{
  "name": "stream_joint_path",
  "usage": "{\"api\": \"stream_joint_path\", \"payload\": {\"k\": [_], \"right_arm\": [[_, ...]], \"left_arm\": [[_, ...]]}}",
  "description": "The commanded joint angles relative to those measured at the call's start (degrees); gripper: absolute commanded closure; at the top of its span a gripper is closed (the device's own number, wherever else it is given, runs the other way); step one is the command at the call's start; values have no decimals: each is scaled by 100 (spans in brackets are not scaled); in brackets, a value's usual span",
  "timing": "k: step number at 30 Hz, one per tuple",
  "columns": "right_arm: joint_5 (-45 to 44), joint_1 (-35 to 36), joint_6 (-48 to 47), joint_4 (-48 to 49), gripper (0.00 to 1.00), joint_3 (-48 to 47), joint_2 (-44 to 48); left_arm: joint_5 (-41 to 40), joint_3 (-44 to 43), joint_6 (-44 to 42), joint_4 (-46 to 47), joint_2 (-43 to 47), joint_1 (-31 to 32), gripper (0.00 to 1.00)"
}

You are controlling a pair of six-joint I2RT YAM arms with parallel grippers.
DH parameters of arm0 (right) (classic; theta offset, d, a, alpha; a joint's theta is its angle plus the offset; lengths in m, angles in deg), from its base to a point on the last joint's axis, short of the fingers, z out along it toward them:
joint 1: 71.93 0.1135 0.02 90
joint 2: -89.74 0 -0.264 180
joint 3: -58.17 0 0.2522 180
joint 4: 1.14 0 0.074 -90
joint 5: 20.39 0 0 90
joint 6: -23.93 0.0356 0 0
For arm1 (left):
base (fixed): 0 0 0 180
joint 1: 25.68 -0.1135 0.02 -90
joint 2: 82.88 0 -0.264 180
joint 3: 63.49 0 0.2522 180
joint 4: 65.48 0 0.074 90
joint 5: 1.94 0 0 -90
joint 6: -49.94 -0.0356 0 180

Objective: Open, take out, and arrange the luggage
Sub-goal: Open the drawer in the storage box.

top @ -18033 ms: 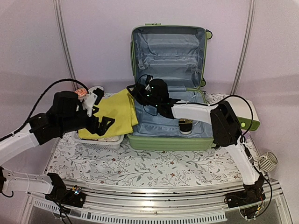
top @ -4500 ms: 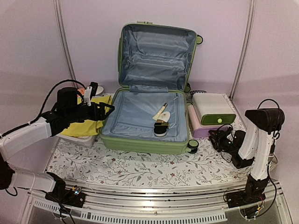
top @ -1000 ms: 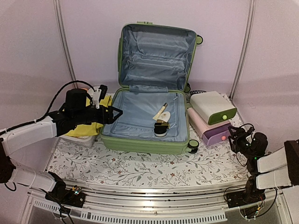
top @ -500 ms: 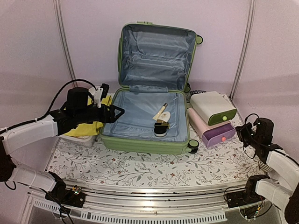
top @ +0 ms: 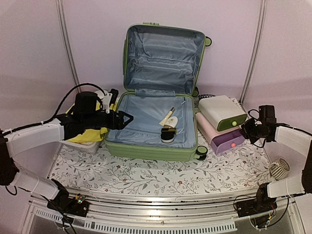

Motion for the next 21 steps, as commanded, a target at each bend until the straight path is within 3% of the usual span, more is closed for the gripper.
{"api": "stream_joint_path", "payload": {"k": [1,8,15,21], "right_arm": [[-49,200,226,-255,98,-367,-531],[-77,312,349,-50,98,-697,-1301],[-678,359,760,-1200,98,-1135,-1775],[-908,356,963,-1504,98,-911,-1471]], "left_arm": [[11,-241,16,30,-205,93,23],[197,-427,-10,14,-568,182,23],[201,-888,-292,-327,-1134,417,23],[212,-1511,-539,-663,-1869,601,24]]}}
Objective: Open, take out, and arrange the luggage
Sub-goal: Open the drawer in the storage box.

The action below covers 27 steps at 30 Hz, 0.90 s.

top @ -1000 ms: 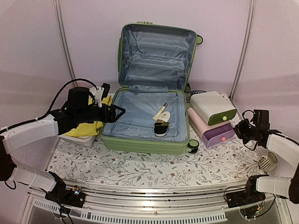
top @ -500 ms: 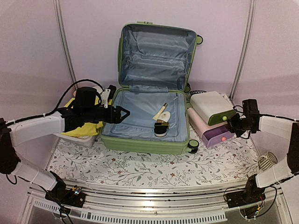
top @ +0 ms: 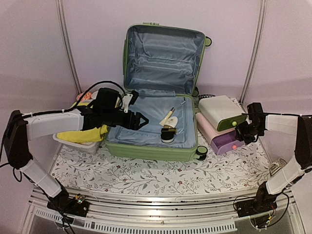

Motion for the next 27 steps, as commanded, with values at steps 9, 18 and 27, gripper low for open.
{"api": "stream_joint_path", "payload": {"k": [9,18,27], "right_arm": [[-341,33,-625,-479,91,-246,738],[1007,50,-2775,305,23,59,2117],[1272,94,-3310,-13,15,94,2747]], "left_arm": [[37,-1308,-427,-451,-1428,510,23],[-539,-2288,-270,-1258,-2408,1070,2],[-1180,-3043,-76,-1883,-3311,1146,3]]}}
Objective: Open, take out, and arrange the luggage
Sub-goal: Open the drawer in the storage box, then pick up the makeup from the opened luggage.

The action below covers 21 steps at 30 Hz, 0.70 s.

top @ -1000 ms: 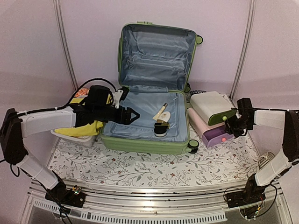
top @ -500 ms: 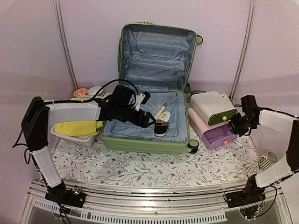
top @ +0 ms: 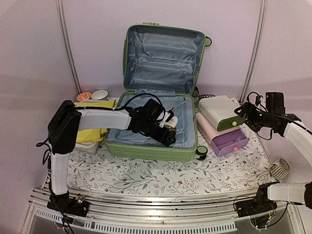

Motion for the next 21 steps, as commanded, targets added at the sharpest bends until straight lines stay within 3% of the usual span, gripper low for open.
{"api": "stream_joint_path", "payload": {"k": [1,12,17,21], "right_arm": [[266,31,-418,-64,15,140,312],[739,24,-842,-279,15,129,519],[1565,175,-1196,-352,15,-86,440],[1837,852,-1221,-349,15,-413,122]], "left_arm": [[-283,-308,157,-379,-220,0,4],[-292,-456,272,-120,-285,8,32],[-262,25,-197,473,367,138,37],[-66,550,-591,1029,1051,225,41]]}}
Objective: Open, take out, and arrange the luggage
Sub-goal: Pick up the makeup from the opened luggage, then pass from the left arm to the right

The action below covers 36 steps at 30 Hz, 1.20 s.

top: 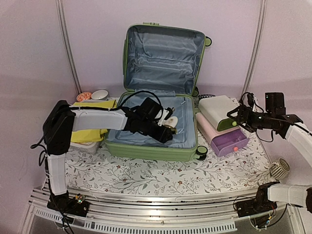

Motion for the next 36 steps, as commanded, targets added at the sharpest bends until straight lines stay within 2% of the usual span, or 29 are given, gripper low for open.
{"api": "stream_joint_path", "payload": {"k": [1,8,11,17,21,26,34,36], "right_arm": [[605,798,-179,35,15,-494,-315],[660,2123,18,307,14,-1106,-1166],[699,2459,51,419,14,-1303,-1504],[1057,2889,304,946,12,-1280,-1865],[1094,3027,525,1206,14,-1143,-2010],[1286,3042,792,1596,28,-952,-2065],[1222,3054,839,1490,30,-916,-2217],[1222,3059,839,1478,34,-889,-2252]], "left_arm": [[252,442,-585,907,981,176,41],[615,1340,-1315,2064,1791,447,40],[592,1620,-1656,2409,2009,642,39],[259,1723,-2098,2496,2081,905,38],[202,1808,-2303,2660,2110,1016,38],[173,1991,-2600,2945,2187,1185,37],[-15,2180,-2817,3253,2266,1306,37],[-47,2217,-2839,3297,2276,1322,37]]}}
